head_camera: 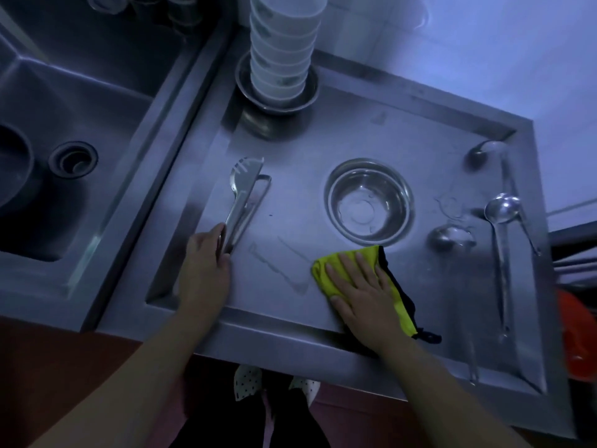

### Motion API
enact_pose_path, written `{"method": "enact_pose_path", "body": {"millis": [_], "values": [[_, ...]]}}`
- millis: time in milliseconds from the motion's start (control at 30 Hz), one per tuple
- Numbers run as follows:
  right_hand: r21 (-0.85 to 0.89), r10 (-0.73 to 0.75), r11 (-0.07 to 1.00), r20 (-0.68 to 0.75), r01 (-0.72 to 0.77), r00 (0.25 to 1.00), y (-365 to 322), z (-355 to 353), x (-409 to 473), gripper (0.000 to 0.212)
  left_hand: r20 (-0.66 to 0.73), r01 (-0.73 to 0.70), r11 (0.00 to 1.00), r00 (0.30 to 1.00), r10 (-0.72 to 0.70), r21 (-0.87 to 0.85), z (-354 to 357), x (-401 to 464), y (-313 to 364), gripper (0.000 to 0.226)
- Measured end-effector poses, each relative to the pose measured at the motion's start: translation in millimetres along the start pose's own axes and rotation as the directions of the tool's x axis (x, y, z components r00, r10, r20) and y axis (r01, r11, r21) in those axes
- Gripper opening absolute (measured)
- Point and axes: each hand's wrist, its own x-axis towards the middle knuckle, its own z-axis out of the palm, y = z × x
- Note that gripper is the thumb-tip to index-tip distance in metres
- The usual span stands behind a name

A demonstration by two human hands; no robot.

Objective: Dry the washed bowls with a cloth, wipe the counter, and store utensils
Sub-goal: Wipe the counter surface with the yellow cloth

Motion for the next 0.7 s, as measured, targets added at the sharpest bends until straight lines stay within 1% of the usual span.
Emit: {"method": "enact_pose_path", "body": {"millis": [100, 167, 200, 233, 267, 300, 333, 367, 400, 467, 567, 600, 633, 667, 700], "values": [[0.03, 0.074, 0.997, -0.093, -0.072, 0.993, 7.4, -2.1, 13.7, 0.053, 0.02, 0.005, 1.0, 1.0, -0.005, 0.018, 2.6, -1.2, 2.5, 0.051], [0.043, 0.111, 0.993, -0.168, -0.106, 0.979, 12.5, -6.0, 25.0, 0.05, 0.026, 0.042, 0.999, 0.999, -0.043, 0.023, 2.8, -2.2, 5.6, 0.053], [0.033, 0.115, 0.993, -0.221, -0.11, 0.969, 14.9, -8.9, 30.8, 0.047, 0.017, 0.056, 0.998, 0.998, -0.056, 0.036, 2.6, -2.9, 8.9, 0.056], [0.014, 0.111, 0.994, -0.273, -0.112, 0.956, 17.9, -11.3, 36.2, 0.044, -0.024, 0.031, 0.996, 0.999, -0.029, 0.079, 3.2, -3.5, 13.0, 0.059], [-0.007, 0.104, 0.994, -0.316, -0.112, 0.943, 21.4, -13.5, 41.8, 0.042, -0.078, -0.051, 0.986, 0.995, 0.065, 0.16, 4.8, -3.8, 18.7, 0.06], [-0.024, 0.096, 0.993, -0.346, -0.111, 0.933, 25.7, -15.8, 47.2, 0.038, -0.116, -0.179, 0.951, 0.97, 0.213, 0.252, 8.6, -3.5, 25.1, 0.057], [-0.023, 0.096, 0.993, -0.351, -0.112, 0.931, 29.9, -19.2, 53.4, 0.034, -0.103, -0.314, 0.898, 0.927, 0.36, 0.308, 15.9, -2.6, 32.3, 0.051], [0.005, 0.113, 0.993, -0.335, -0.118, 0.935, 34.3, -23.1, 60.8, 0.034, -0.041, -0.428, 0.847, 0.886, 0.463, 0.316, 26.1, 0.2, 41.6, 0.047], [0.052, 0.143, 0.99, -0.316, -0.134, 0.938, 38.9, -27.3, 68.6, 0.035, 0.047, -0.511, 0.81, 0.852, 0.521, 0.287, 38.2, 5.3, 52.8, 0.044], [0.177, 0.238, 0.966, -0.316, -0.189, 0.918, 50.2, -36.2, 86.2, 0.038, 0.231, -0.615, 0.743, 0.788, 0.571, 0.263, 67.9, 18.7, 77.5, 0.042], [0.408, 0.461, 0.86, -0.358, -0.308, 0.812, 71.1, -48.0, 122.0, 0.035, 0.422, -0.717, 0.639, 0.689, 0.589, 0.278, 112.9, 47.9, 108.8, 0.046], [0.427, 0.522, 0.827, -0.343, -0.365, 0.781, 77.2, -49.9, 135.8, 0.035, 0.468, -0.746, 0.603, 0.656, 0.593, 0.282, 123.7, 58.3, 114.7, 0.042], [0.405, 0.562, 0.809, -0.319, -0.426, 0.764, 81.9, -50.2, 149.6, 0.035, 0.509, -0.77, 0.564, 0.629, 0.588, 0.3, 131.8, 68.1, 118.0, 0.035], [0.354, 0.578, 0.805, -0.291, -0.475, 0.763, 84.3, -48.9, 162.9, 0.036, 0.543, -0.786, 0.524, 0.61, 0.577, 0.327, 138.3, 76.0, 118.5, 0.029], [0.294, 0.573, 0.814, -0.258, -0.502, 0.778, 84.3, -46.1, 174.7, 0.037, 0.576, -0.796, 0.489, 0.6, 0.555, 0.358, 142.2, 81.7, 118.1, 0.029]]}}
